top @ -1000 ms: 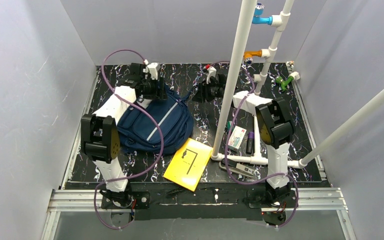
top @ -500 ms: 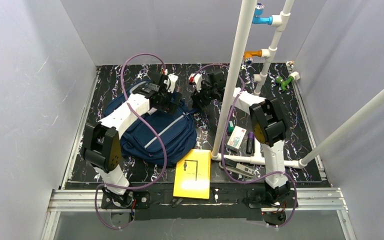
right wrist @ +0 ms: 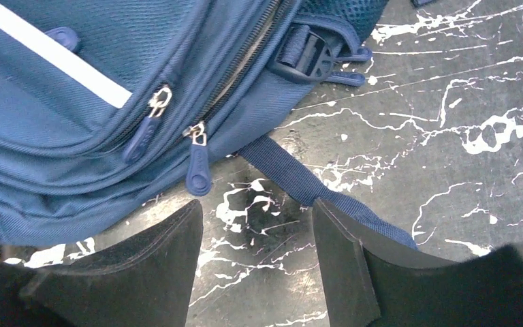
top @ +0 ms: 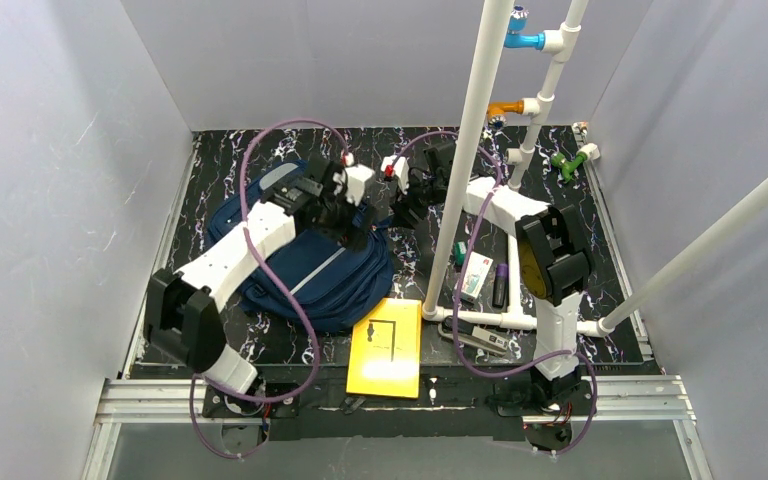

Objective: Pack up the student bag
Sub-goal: Unzip the student bag at the center of the board.

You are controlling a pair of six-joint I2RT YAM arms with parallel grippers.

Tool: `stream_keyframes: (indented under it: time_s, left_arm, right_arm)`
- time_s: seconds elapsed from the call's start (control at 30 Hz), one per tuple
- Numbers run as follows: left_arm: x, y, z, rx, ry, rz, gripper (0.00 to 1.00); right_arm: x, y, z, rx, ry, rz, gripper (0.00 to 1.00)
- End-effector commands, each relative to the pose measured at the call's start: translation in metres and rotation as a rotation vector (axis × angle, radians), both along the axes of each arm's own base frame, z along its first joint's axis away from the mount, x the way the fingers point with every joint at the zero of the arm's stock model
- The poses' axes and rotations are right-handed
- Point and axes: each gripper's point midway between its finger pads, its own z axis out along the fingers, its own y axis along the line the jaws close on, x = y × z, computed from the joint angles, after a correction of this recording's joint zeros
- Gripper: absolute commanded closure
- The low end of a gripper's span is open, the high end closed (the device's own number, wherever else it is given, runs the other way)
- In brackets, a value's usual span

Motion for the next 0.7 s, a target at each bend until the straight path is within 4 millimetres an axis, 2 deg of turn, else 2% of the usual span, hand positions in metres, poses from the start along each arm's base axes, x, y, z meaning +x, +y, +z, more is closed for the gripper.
stream_keyframes:
  time_s: [0.0, 0.13, 0.27, 0.4, 0.6, 0.67]
  left_arm:
    - [-0.053, -0.008, 0.003, 0.017, 0.008, -0.114, 0.12]
    - [-0.067, -0.014, -0.013, 0.095, 0.012, -0.143, 0.15]
    - [-0.069, -0.012, -0.024, 0.137, 0.016, -0.122, 0.23]
    - [-0.068, -0.014, -0.029, 0.104, -0.003, -0.089, 0.23]
    - [-0.07, -0.019, -0.033, 0.064, 0.013, -0.065, 0.24]
    - [-0.072, -0.02, -0.034, 0.057, 0.019, -0.064, 0.29]
  right_arm:
    - [-0.011, -0.003, 0.021, 0.0, -0.062, 0.113, 0.32]
    - [-0.018, 0.0, 0.014, -0.011, -0.054, 0.198, 0.32]
    - [-0.021, 0.007, 0.015, 0.028, -0.075, 0.242, 0.33]
    - [-0.026, 0.022, 0.018, 0.073, -0.095, 0.274, 0.33]
    - [-0.029, 0.04, -0.006, -0.007, -0.087, 0.287, 0.37]
    - [-0.027, 0.042, -0.011, -0.03, -0.092, 0.269, 0.4]
